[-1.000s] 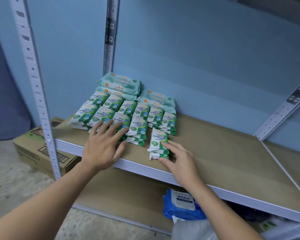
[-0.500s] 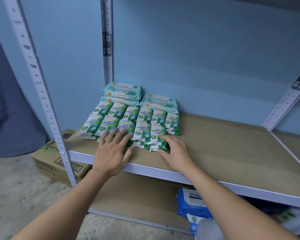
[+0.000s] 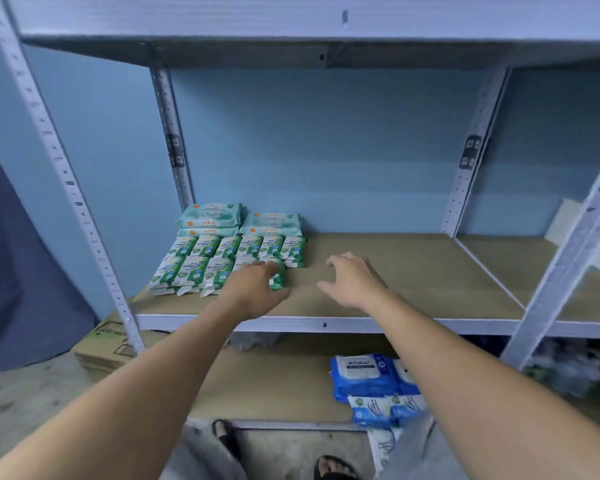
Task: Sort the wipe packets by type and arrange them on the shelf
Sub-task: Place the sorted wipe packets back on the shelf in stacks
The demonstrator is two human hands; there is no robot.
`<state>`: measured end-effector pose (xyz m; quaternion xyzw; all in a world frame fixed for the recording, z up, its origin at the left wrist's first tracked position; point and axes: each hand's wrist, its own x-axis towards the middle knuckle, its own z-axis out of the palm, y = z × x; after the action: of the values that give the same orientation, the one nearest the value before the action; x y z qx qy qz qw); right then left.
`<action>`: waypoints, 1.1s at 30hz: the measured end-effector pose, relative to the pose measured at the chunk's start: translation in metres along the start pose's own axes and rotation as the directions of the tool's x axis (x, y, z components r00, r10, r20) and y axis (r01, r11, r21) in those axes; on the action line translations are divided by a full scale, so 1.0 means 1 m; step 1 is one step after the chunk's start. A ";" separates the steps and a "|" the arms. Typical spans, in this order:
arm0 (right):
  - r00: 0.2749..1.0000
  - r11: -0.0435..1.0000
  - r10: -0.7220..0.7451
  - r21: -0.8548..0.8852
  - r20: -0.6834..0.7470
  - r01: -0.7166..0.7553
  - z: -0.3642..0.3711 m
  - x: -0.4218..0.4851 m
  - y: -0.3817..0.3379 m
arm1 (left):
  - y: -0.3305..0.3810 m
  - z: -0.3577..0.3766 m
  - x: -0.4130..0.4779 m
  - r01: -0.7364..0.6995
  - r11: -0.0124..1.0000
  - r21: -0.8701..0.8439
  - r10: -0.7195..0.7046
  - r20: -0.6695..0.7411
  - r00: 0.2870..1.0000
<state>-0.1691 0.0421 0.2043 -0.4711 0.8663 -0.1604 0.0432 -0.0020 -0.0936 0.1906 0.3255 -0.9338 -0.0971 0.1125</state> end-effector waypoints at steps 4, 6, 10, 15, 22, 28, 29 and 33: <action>0.999 1.000 0.023 0.018 -0.035 -0.023 -0.019 -0.027 0.017 | 0.045 0.000 -0.016 -0.041 0.998 -0.038 0.040 -0.020 0.999; 0.999 0.999 0.037 0.022 -0.032 -0.037 -0.023 -0.041 0.026 | 0.063 0.001 -0.022 -0.069 0.995 -0.067 0.068 -0.006 0.998; 0.997 0.997 0.073 0.019 -0.038 -0.072 -0.033 -0.060 0.047 | 0.089 0.007 -0.016 -0.126 0.987 -0.097 0.126 -0.005 0.992; 0.986 0.987 0.158 0.025 -0.050 -0.157 -0.046 -0.077 0.085 | 0.126 0.027 -0.004 -0.208 0.966 -0.152 0.213 0.014 0.977; 0.938 0.941 0.339 0.007 -0.068 -0.339 -0.050 -0.127 0.145 | 0.176 0.080 0.004 -0.323 0.913 -0.248 0.358 0.114 0.927; 0.862 0.863 0.504 0.040 -0.049 -0.503 -0.031 -0.187 0.195 | 0.210 0.129 -0.007 -0.384 0.882 -0.274 0.443 0.202 0.873; 0.851 0.852 0.524 0.039 -0.045 -0.523 -0.027 -0.195 0.202 | 0.217 0.137 -0.010 -0.393 0.877 -0.277 0.457 0.221 0.862; 0.803 0.802 0.596 0.051 0.001 -0.595 -0.007 -0.223 0.230 | 0.238 0.169 -0.020 -0.400 0.876 -0.271 0.470 0.282 0.836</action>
<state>-0.2324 0.3453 0.1208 -0.1732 0.9665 -0.1632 0.0962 -0.1724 0.1205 0.0867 0.0691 -0.9737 -0.2173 0.0013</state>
